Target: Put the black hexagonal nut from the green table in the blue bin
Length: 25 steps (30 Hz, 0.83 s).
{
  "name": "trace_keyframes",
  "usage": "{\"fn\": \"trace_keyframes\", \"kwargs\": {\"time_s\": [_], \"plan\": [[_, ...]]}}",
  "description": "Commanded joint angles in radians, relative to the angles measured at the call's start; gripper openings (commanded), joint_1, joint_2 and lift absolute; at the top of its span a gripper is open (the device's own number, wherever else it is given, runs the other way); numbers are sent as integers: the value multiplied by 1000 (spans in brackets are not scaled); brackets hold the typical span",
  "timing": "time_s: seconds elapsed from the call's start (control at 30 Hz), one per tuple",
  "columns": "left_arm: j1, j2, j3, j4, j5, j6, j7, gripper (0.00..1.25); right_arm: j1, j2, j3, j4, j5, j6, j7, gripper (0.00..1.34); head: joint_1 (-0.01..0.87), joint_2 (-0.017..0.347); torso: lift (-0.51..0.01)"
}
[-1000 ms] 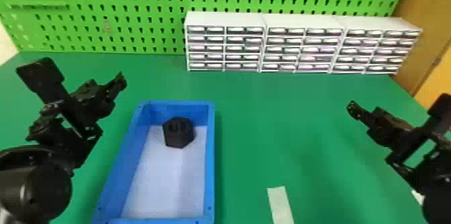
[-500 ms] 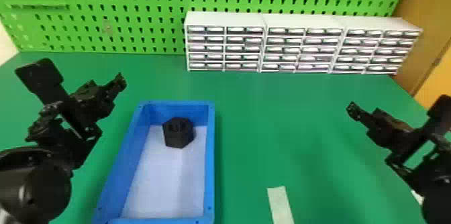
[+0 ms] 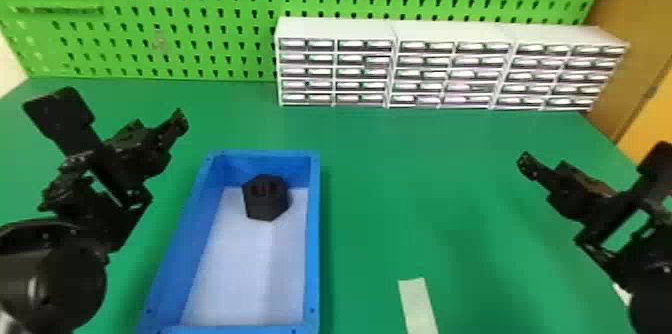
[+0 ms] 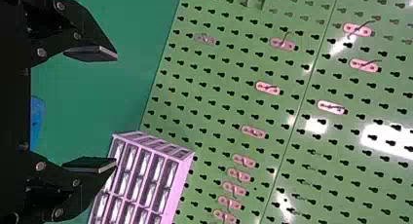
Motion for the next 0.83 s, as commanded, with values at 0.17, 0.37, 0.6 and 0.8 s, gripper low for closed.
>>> {"fn": "trace_keyframes", "kwargs": {"time_s": [0.17,0.37,0.6,0.8], "plan": [[0,0,0,0,0,0,0,769,0,1,-2,0,0,0,0,989,691,9,-97],[0,0,0,0,0,0,0,769,-1,1,-2,0,0,0,0,989,691,9,-97],[0,0,0,0,0,0,0,769,-1,1,-2,-3,2,0,0,989,691,9,-97],[0,0,0,0,0,0,0,770,-1,1,-3,0,3,0,0,989,691,9,-97]]}}
